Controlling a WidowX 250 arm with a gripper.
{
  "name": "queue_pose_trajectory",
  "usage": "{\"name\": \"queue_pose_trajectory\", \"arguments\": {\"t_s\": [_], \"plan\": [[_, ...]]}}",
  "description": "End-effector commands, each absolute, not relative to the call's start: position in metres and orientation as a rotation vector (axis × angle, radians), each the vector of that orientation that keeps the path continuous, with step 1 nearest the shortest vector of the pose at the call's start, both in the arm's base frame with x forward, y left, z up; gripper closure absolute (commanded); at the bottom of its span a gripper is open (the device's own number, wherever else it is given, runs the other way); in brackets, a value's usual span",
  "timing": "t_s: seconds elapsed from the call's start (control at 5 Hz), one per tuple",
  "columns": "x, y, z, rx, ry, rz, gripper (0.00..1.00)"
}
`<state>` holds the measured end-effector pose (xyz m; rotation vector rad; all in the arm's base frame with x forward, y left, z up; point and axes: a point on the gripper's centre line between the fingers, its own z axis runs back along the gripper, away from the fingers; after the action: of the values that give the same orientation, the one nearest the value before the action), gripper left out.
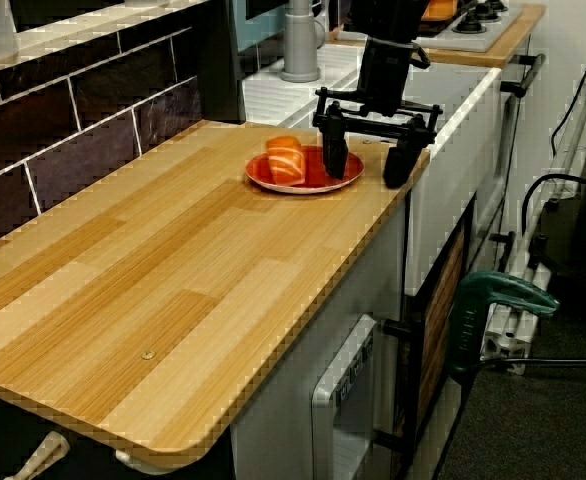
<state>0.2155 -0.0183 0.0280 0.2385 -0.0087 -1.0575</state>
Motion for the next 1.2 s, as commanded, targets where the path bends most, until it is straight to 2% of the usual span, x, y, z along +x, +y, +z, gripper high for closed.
{"name": "queue_pose_trajectory", "arguments": {"t_s": [0.0,0.4,1.0], "plan": [[0.228,-0.009,0.059,0.222,-0.070,-1.041,0.00],[0.246,-0.005,0.077,0.197,-0.088,-1.011,0.00],[0.268,-0.001,0.077,0.184,-0.083,-0.980,0.00]]}}
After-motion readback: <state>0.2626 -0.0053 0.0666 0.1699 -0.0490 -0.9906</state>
